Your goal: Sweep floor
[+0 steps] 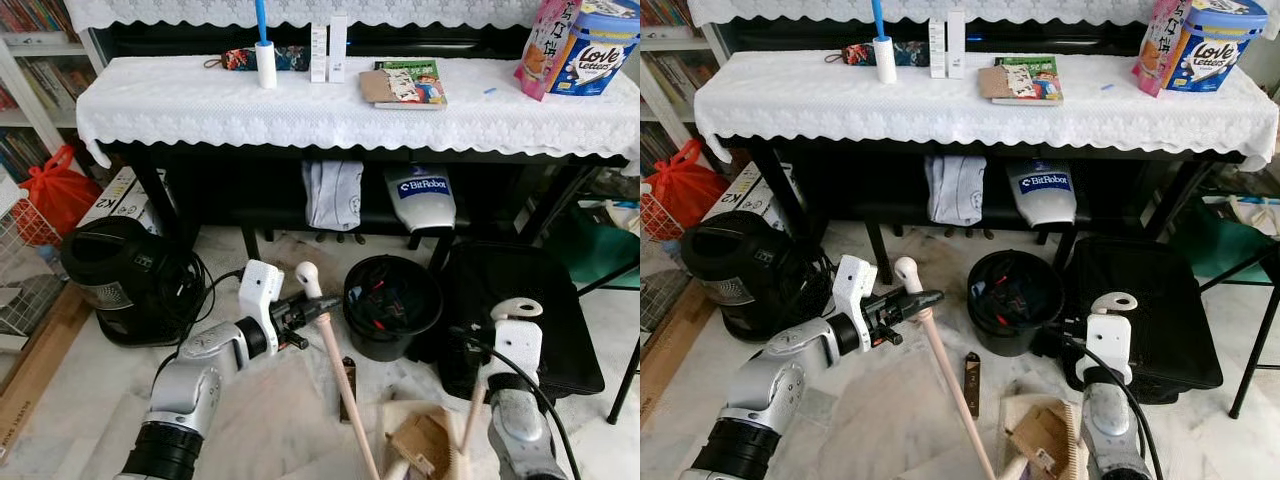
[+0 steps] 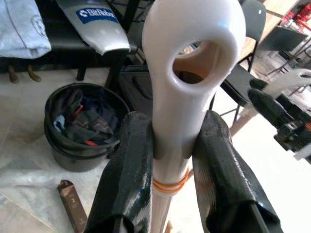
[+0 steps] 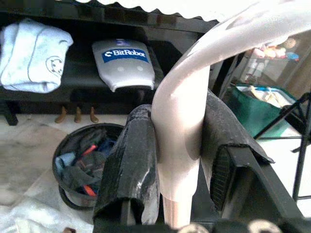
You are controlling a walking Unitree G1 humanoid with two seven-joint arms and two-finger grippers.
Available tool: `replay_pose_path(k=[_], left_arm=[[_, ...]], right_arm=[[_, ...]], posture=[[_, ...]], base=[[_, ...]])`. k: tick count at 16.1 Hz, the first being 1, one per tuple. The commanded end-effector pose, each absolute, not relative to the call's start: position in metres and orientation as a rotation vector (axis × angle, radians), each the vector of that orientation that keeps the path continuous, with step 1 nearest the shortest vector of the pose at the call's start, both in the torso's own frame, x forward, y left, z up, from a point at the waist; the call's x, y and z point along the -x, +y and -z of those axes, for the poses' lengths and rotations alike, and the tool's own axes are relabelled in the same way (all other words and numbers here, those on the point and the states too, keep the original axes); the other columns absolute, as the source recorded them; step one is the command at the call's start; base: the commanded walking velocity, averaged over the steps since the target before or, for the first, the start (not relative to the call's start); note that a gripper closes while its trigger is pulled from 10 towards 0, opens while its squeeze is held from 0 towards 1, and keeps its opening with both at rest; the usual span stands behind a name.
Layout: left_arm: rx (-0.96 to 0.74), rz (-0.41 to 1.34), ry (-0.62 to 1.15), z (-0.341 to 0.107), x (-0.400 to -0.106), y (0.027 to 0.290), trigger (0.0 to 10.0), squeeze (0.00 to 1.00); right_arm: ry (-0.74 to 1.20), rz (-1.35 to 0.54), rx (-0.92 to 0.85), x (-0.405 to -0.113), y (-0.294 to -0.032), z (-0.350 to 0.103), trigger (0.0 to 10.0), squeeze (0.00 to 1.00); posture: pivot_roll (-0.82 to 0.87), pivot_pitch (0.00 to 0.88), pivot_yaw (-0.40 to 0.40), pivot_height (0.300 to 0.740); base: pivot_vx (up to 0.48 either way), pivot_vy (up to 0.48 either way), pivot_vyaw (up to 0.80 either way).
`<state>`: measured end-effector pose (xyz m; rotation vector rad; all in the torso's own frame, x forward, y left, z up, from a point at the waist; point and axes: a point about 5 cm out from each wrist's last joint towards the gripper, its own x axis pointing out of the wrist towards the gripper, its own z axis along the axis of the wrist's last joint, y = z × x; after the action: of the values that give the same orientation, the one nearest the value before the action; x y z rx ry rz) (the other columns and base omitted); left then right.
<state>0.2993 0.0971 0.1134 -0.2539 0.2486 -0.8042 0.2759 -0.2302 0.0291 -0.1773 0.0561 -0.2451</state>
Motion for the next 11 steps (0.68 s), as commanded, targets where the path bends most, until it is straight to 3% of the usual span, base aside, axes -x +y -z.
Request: replay_pose_path(k=[1,7,11], left_arm=[[0.281,0.846,0.215,-0.123,-0.297,0.091,10.0,0.00],[0.302,0.893,0.194,-0.128,-0.295,0.074,10.0,0.00],[0.255,0.928,0.191,-0.134,-0.295,0.090,10.0,0.00]], right_arm=[[0.021,0.247,0.157,-0.284,-0.229,-0.037,10.0,0.00],[-0.086,0.240,0.109,-0.301,-0.227,-0.062,10.0,0.00],[-0.091,0.232,0.098,-0.301,-0.226,-0.062,10.0,0.00]], posture=[[-0.03,0.058,0.052,0.740],[-0.02,0.046,0.051,0.740],[-0.02,0.034,0.050,0.740]], base=[[0.000,0.000,0.00],[0.000,0.000,0.00],[0.000,0.000,0.00]])
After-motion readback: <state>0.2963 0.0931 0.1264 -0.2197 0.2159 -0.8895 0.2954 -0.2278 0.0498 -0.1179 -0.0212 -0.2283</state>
